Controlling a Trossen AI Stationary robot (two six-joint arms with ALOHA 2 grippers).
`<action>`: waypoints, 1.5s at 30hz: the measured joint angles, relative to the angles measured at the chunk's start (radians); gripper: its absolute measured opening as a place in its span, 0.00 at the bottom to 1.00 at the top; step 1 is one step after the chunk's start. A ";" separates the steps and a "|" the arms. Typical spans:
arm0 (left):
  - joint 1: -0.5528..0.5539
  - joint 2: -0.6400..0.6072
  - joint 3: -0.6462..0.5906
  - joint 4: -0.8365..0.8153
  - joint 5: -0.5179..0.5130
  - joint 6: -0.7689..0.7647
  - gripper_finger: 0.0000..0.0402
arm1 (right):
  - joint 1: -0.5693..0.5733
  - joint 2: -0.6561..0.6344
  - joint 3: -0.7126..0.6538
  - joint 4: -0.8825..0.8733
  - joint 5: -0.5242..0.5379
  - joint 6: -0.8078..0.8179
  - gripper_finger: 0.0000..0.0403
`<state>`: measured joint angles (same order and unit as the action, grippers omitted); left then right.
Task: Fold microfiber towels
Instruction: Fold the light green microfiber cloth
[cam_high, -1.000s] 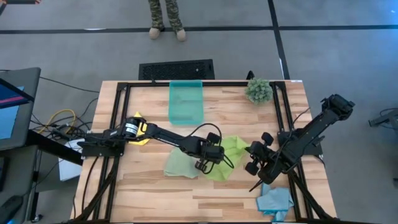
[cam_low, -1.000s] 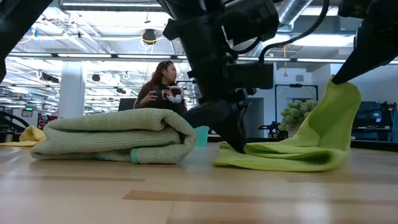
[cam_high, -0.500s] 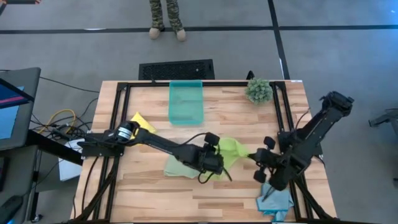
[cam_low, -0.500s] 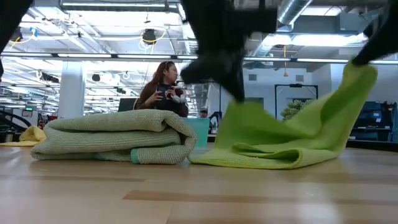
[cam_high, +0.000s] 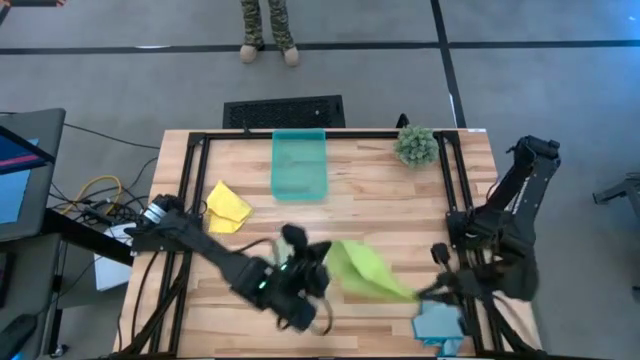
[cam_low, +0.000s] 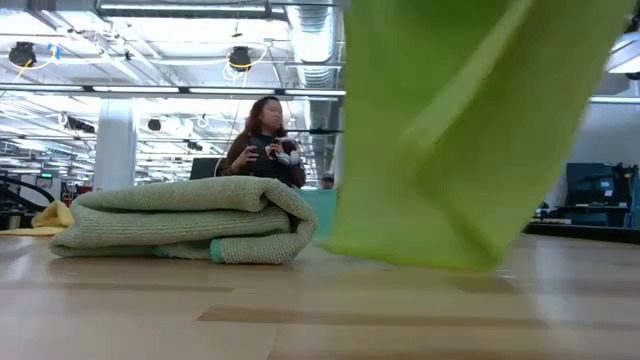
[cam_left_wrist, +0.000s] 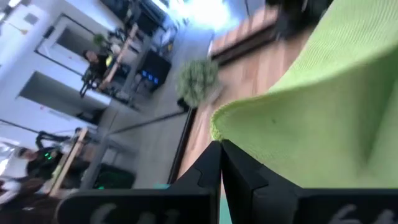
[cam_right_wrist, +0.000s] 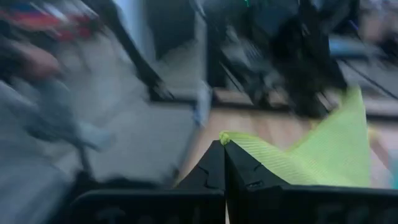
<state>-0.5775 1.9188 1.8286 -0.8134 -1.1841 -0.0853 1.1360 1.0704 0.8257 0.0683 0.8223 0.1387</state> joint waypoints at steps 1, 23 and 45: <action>-0.019 -0.003 0.000 -0.001 -0.020 -0.022 0.00 | 0.014 -0.005 0.000 0.042 -0.001 -0.031 0.02; 0.105 -0.003 -0.075 -0.112 0.471 -0.007 0.00 | -0.185 -0.004 -0.001 -0.522 -0.256 0.496 0.02; 0.156 -0.010 -0.158 0.021 0.333 0.107 0.00 | -0.204 -0.039 0.000 -0.718 0.064 0.619 0.02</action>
<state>-0.4212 1.9087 1.6702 -0.7924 -0.8510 0.0217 0.9319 1.0312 0.8253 -0.6495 0.8858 0.7578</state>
